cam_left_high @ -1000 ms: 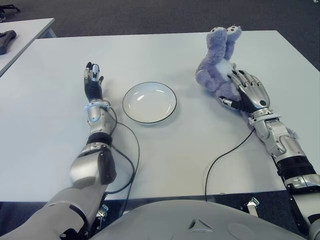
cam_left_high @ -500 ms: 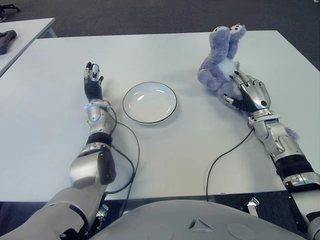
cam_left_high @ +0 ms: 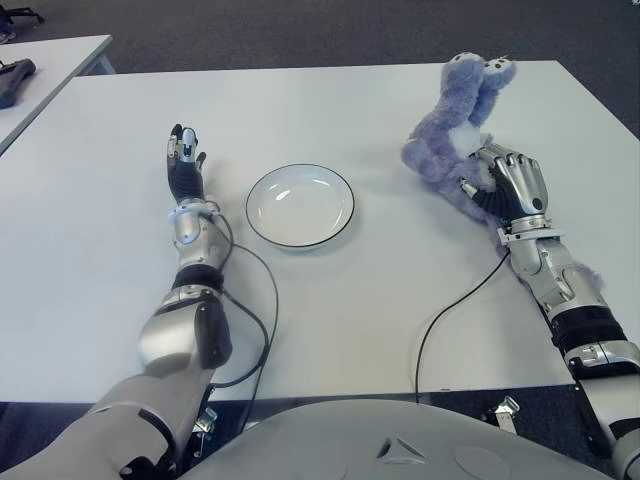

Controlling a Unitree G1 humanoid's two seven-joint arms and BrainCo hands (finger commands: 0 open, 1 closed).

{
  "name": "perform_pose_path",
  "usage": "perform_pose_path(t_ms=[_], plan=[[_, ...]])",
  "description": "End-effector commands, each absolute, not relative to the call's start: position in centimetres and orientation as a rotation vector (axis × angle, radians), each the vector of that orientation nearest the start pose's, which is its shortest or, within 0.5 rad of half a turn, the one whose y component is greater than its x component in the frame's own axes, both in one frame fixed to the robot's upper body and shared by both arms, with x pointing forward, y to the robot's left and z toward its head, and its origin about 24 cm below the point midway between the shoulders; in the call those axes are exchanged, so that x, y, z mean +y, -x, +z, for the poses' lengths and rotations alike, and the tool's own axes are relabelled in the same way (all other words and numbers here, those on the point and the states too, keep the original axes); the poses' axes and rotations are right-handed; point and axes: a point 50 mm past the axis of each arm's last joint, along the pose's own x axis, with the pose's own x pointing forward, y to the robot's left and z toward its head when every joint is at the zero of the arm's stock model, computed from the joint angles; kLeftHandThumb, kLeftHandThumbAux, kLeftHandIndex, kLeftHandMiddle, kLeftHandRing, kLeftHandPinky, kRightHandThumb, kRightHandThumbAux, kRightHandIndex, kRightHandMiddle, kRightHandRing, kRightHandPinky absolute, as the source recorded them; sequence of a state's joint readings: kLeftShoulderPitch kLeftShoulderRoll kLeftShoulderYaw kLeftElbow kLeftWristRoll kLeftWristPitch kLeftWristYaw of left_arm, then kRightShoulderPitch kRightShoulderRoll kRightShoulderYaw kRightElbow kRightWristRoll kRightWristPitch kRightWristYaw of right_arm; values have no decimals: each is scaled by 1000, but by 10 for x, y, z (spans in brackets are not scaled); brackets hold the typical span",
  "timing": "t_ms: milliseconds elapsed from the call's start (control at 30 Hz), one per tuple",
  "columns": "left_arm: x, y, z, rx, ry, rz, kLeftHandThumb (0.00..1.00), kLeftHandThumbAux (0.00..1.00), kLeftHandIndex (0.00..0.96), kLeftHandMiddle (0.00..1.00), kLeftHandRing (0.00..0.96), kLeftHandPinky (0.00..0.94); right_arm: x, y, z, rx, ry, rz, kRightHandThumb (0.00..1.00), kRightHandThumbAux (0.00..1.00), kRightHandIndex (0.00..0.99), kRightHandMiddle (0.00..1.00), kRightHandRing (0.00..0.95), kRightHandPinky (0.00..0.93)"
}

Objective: Put the doll into the plate.

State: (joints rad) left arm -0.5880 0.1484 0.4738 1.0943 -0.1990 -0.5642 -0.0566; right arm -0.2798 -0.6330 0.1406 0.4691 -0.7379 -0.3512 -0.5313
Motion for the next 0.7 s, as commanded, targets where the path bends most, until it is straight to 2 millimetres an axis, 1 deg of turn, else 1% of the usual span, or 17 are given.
perform_pose_path(t_ms=[33, 133, 500, 700], plan=[[239, -206, -98, 362, 321, 522, 0, 376, 0, 5, 0, 22, -250, -281, 62, -381, 1144, -178, 559, 667, 760, 856, 857, 861], [239, -205, -98, 362, 321, 523, 0, 374, 0, 5, 0, 22, -250, -282, 62, -384, 1132, -187, 555, 669, 761, 856, 857, 860], [240, -205, -98, 358, 324, 521, 0, 361, 0, 2, 0, 28, -248, -287, 76, -463, 1023, -276, 539, 675, 754, 851, 857, 864], [240, -205, -98, 361, 330, 520, 0, 358, 6, 1, 0, 12, -247, -288, 82, -522, 962, -310, 537, 674, 754, 851, 860, 866]])
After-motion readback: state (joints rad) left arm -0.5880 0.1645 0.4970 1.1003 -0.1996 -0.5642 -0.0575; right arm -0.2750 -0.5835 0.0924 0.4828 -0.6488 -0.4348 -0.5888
